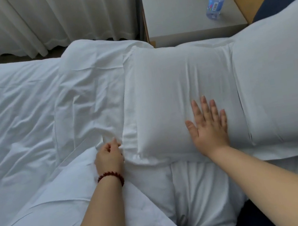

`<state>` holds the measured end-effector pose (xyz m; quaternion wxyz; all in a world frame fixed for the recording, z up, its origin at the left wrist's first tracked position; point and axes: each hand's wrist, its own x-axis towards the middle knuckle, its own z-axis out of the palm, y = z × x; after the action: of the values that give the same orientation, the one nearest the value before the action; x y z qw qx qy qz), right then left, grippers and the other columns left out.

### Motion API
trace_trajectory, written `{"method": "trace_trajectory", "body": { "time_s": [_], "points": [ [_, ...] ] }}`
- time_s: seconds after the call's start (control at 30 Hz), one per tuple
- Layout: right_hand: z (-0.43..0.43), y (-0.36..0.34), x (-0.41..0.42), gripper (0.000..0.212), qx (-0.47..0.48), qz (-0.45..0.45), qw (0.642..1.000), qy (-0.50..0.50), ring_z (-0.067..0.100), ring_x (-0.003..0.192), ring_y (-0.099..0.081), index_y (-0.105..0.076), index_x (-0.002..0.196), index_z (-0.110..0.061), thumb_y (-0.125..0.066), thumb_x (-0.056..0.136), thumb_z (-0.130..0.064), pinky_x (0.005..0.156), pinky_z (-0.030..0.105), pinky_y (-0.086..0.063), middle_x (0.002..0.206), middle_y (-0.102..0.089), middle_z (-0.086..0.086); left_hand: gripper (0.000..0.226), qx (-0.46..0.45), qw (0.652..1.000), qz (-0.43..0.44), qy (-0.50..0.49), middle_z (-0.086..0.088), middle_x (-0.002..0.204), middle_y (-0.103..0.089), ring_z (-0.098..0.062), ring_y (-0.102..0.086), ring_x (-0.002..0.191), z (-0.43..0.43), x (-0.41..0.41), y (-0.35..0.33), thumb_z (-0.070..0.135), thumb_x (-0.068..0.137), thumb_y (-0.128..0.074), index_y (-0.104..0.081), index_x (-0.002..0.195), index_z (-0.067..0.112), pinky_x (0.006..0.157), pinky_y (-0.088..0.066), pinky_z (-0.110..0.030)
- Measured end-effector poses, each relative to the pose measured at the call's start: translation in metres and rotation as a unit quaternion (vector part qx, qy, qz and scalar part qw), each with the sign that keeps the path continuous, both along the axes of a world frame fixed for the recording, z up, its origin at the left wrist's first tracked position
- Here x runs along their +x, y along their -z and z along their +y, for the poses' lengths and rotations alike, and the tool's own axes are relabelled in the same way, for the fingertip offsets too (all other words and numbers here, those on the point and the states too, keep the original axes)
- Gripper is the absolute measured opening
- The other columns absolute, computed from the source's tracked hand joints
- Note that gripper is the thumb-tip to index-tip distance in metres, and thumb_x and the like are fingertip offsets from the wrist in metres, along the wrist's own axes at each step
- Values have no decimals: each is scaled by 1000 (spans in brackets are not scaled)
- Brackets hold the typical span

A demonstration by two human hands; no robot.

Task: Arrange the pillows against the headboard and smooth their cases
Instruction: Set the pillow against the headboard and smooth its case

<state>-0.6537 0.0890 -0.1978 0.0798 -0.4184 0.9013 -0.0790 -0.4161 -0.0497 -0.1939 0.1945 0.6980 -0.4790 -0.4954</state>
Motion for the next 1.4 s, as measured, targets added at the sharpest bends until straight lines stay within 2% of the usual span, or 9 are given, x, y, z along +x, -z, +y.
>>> {"method": "trace_trajectory", "body": {
  "time_s": [0.07, 0.17, 0.23, 0.4, 0.57, 0.87, 1.07, 1.23, 1.4],
  "points": [
    [6, 3, 4, 69, -12, 7, 1000, -1, 18, 150, 12, 10, 151, -37, -5, 90, -65, 118, 39, 14, 163, 12, -7, 52, 59, 993, -40, 93, 1, 73, -65, -22, -62, 72, 4, 4, -2, 69, 80, -58, -63, 81, 17, 77, -51, -38],
    [18, 6, 6, 71, -7, 14, 1000, -20, 19, 151, 10, 8, 153, -34, -9, 91, -64, 118, 37, 14, 163, 12, -5, 31, 105, 970, -36, 218, -5, 73, -69, -18, -64, 65, 13, 11, -4, 40, 83, -73, -71, 88, 9, 61, -53, -29],
    [29, 6, 6, 73, 10, 8, 999, -35, 20, 151, 11, 9, 152, -33, -11, 90, -66, 118, 34, 15, 163, 13, -4, 19, 119, 971, -20, 208, -5, 69, -67, -13, -58, 54, 19, 13, -9, 24, 89, -69, -69, 89, 5, 50, -48, -23],
    [64, -10, 1, 72, 74, -13, 997, -7, 18, 150, 14, 14, 151, -41, -15, 90, -68, 120, 40, 3, 158, 24, -11, 28, 153, 979, 29, 129, -3, 65, -54, -16, -46, 52, 37, 10, -22, 30, 97, -54, -58, 81, 7, 48, -37, -25],
    [93, -24, 7, 69, 111, -66, 992, 17, 21, 150, 14, 8, 153, -42, -31, 98, -58, 120, 46, -14, 162, 22, -7, 26, 60, 990, 22, 124, -4, 84, -72, -21, -67, 77, 50, 15, -32, 33, 95, -56, -69, 82, 14, 78, -55, -36],
    [91, -19, 17, 70, 70, -110, 991, 30, 27, 150, 16, 3, 155, -37, -34, 99, -56, 120, 45, -13, 162, 23, -1, 28, 96, 985, 131, 57, -22, 103, -65, -27, -72, 90, 56, 21, -24, 19, 82, -78, -59, 102, 9, 82, -59, -37],
    [99, -18, 9, 71, 106, -80, 991, 4, 22, 150, 17, 15, 150, -45, -31, 98, -58, 116, 47, -20, 159, 29, -6, 34, -2, 1000, -2, 16, -6, 62, -59, -18, -60, 55, 76, 17, -43, 37, 92, -63, -63, 75, 7, 70, -55, -35],
    [109, -32, 2, 66, 101, -100, 990, -7, 20, 151, 10, 1, 153, -44, -33, 99, -57, 116, 47, -21, 163, 19, -8, 38, -71, 994, 56, 62, -5, 53, -55, -13, -54, 48, 107, -3, -66, 33, 96, -59, -61, 68, 8, 60, -48, -29],
    [123, -69, -12, 60, 24, -127, 991, 38, 27, 149, -13, -22, 154, -32, -39, 100, -51, 116, 44, -26, 163, -16, 5, 37, -32, 983, 109, 145, -2, 54, -59, -12, -57, 53, 134, -49, -83, 30, 97, -58, -62, 70, 5, 64, -53, -33]
  ]
}}
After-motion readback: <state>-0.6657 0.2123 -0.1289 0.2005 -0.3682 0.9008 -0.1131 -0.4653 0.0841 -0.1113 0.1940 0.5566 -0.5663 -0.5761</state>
